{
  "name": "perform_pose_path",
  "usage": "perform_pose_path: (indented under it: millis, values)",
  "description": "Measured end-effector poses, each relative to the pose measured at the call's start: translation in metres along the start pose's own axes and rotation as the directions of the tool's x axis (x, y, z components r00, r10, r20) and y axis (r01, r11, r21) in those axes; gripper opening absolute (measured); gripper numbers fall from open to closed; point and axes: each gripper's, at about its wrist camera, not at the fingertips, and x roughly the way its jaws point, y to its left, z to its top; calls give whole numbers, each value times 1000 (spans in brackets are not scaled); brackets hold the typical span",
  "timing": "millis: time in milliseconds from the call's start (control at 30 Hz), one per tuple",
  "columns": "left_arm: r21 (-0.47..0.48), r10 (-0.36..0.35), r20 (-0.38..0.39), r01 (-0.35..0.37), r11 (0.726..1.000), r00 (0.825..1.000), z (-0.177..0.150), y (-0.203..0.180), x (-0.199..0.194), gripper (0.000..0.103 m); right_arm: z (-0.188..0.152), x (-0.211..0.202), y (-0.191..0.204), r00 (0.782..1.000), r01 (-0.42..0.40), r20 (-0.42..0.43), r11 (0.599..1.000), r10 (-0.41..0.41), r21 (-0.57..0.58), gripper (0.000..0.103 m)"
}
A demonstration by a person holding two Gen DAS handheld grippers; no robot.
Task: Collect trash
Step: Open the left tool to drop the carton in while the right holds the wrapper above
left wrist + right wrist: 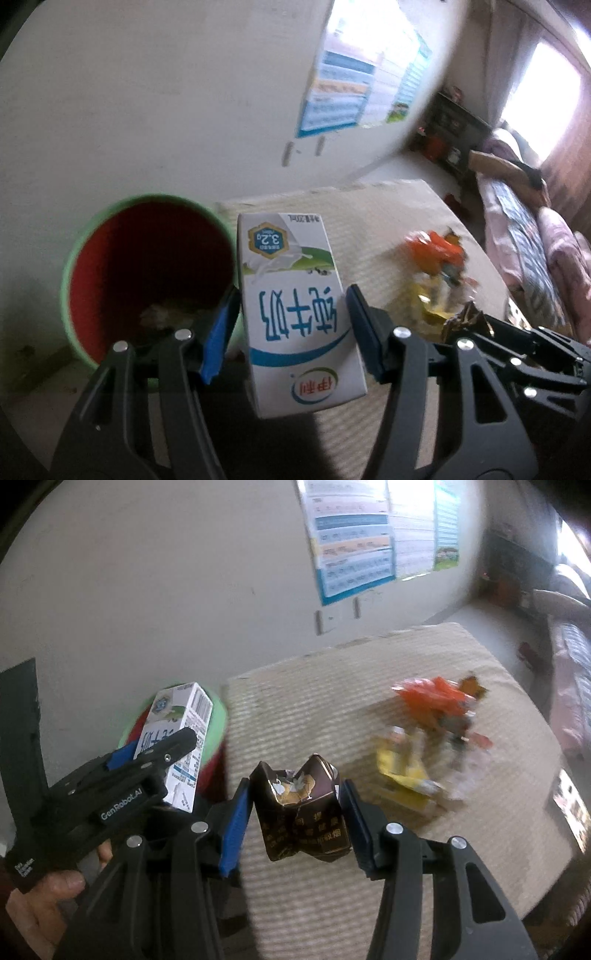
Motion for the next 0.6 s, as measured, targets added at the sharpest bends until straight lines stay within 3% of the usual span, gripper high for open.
perform_pose_path:
  millis: [300, 600]
  values:
    - [-132, 135, -11, -135, 982, 991, 3, 92, -1, 57, 31, 43, 79, 989, -148, -36, 983, 145, -112, 48]
    - [-220, 199, -42, -204, 954, 979, 5, 146, 1, 57, 58, 81, 128, 971, -234, -90, 961, 223, -148, 49]
